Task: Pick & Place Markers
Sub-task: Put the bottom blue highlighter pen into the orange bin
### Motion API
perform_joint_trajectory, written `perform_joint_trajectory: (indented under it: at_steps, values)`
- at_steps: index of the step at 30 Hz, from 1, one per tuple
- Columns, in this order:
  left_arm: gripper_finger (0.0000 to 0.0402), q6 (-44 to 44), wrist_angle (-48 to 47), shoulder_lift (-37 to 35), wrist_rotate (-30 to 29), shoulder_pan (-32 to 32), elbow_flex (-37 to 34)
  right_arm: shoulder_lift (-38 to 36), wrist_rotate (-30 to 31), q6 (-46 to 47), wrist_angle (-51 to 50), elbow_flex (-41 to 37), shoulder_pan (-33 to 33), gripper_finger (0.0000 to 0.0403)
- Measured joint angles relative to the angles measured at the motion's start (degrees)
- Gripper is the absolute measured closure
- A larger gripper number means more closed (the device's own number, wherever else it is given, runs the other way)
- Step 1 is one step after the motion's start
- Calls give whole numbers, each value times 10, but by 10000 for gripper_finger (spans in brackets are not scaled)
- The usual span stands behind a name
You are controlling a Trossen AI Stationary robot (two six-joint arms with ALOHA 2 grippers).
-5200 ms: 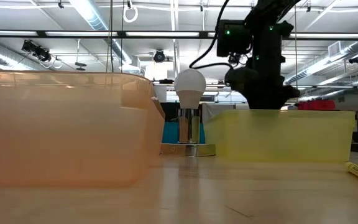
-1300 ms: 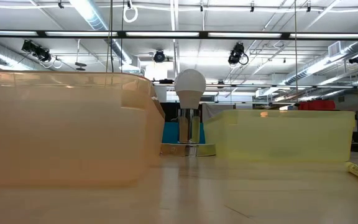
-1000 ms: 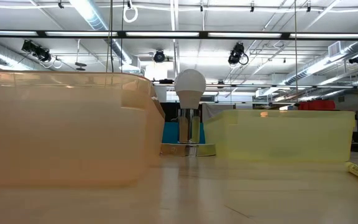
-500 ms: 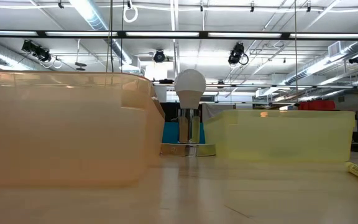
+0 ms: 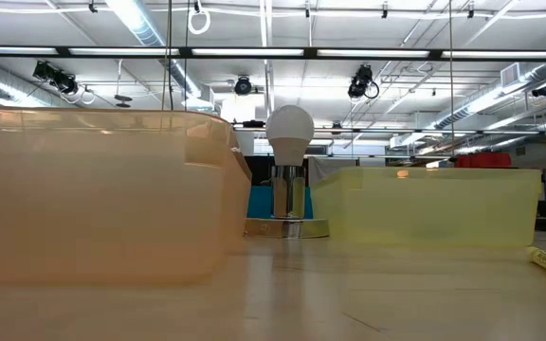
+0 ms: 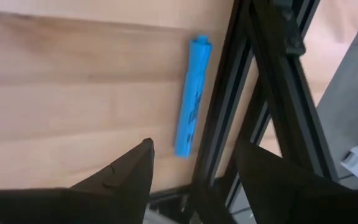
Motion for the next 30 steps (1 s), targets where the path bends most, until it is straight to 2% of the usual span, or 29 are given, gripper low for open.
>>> perform_joint_trajectory:
  at_steps: [7, 18, 30]
  values:
    - [200, 0, -1, 0, 0, 0, 0, 0, -3, -20, 30, -58, -4, 174]
    - [200, 0, -13, 0, 0, 0, 0, 0, -20, -32, 155, -154, -15, 174]
    - [200, 0, -13, 0, 0, 0, 0, 0, -46, -47, 194, -209, -15, 174]
